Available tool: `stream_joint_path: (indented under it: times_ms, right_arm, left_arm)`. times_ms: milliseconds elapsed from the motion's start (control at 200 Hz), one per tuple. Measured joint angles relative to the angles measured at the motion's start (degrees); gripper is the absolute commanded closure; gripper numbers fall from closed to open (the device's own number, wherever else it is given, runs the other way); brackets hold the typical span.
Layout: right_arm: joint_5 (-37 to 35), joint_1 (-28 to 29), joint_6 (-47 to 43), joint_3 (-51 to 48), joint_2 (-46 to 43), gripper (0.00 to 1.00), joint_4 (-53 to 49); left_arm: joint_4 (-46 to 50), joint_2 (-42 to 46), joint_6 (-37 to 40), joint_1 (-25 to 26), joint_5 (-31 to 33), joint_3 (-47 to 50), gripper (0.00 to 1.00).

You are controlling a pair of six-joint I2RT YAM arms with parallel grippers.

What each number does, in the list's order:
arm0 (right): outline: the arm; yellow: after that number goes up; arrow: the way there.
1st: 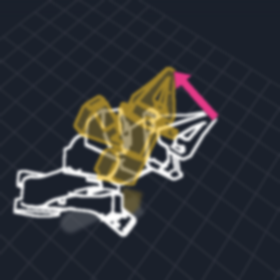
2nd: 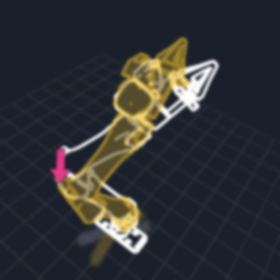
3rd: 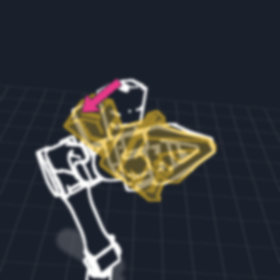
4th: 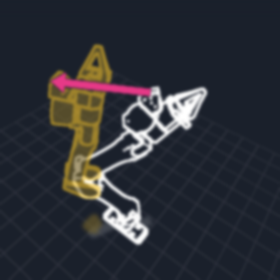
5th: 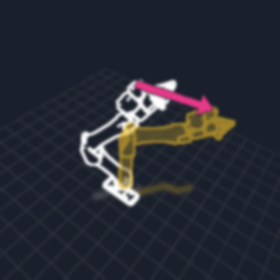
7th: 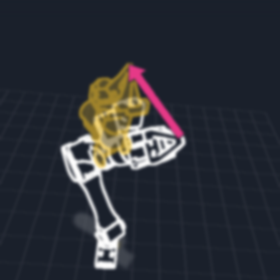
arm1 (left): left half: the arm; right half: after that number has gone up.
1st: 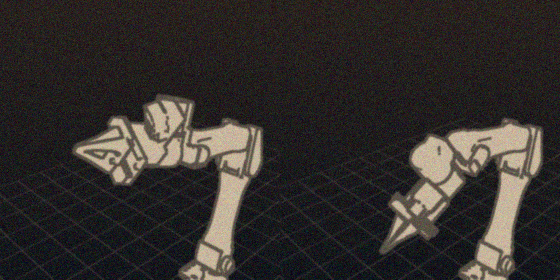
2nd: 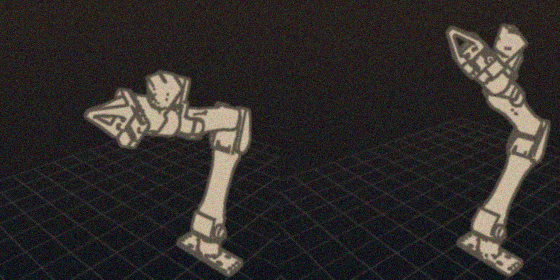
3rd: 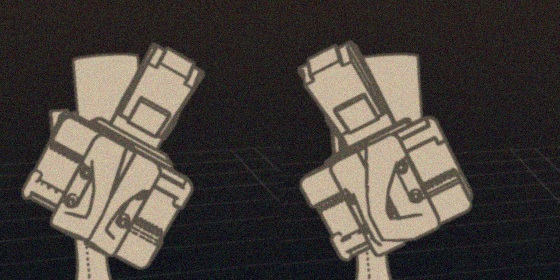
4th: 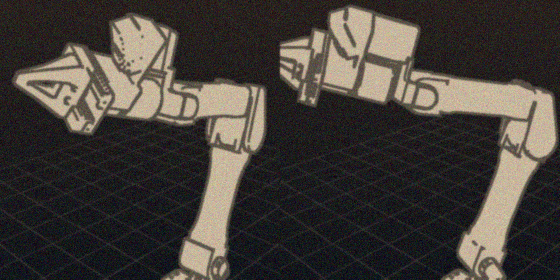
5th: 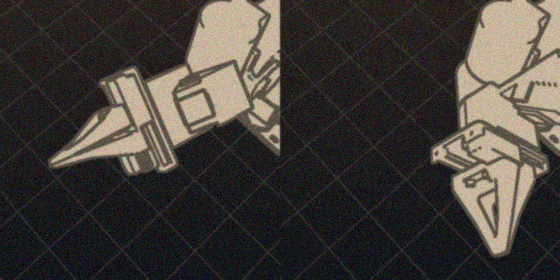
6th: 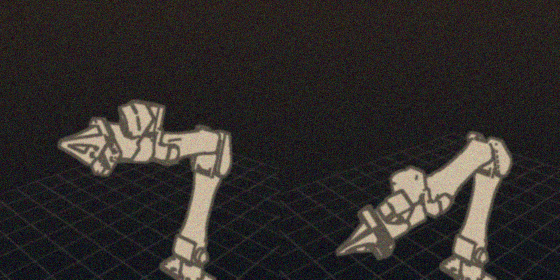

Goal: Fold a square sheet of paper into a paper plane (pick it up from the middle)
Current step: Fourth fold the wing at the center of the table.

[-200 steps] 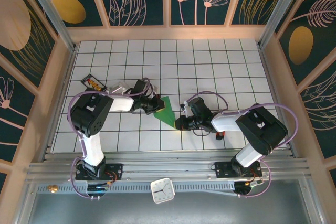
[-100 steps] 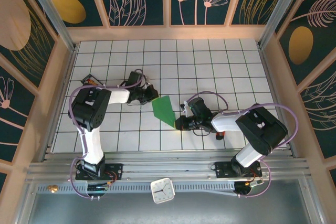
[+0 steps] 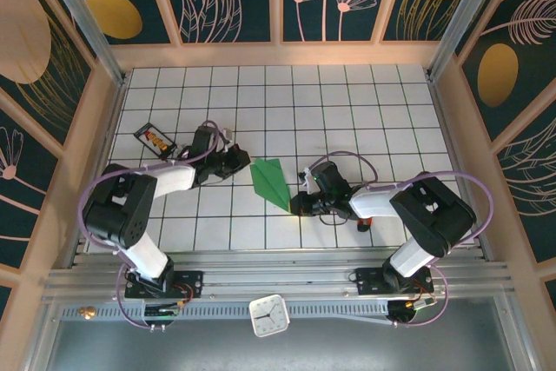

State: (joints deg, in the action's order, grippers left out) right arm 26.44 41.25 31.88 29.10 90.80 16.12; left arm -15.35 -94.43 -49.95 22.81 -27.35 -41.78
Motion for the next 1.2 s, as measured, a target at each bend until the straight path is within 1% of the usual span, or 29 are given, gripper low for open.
stream_joint_path:
  times_ms: [175,255,560,716,826,1136,1201]
  right_arm:
    - [0.0,0.0,0.0,0.1,0.0,1.0,-0.2]
    - [0.0,0.0,0.0,0.1,0.0,1.0,-0.2]
    - [0.0,0.0,0.0,0.2,0.0,1.0,-0.3]
    - [0.0,0.0,0.0,0.5,0.0,1.0,-0.9]
    - [0.0,0.0,0.0,0.7,0.0,1.0,-1.4]
    - [-1.1,0.5,0.0,2.2,-0.6,1.0,-4.7]
    - [-1.6,0.6,-0.1,2.5,-1.6,0.98,-7.0]
  left_arm:
    - [-2.9,-0.8,-2.5,6.3,-2.6,1.3,1.0]
    - [-4.5,-2.0,-3.2,7.6,-3.9,1.2,1.0]
    - [-4.7,-9.1,-2.6,7.7,-4.7,-3.3,1.0]
    - [-3.3,-12.2,-0.8,7.7,-3.5,-5.1,1.0]
    - [-1.6,-12.8,0.6,7.7,-2.4,-5.1,1.0]
    - [0.6,-13.3,3.6,7.6,-2.4,-6.6,1.0]
    - [1.2,-13.3,4.2,7.6,-2.4,-6.8,1.0]
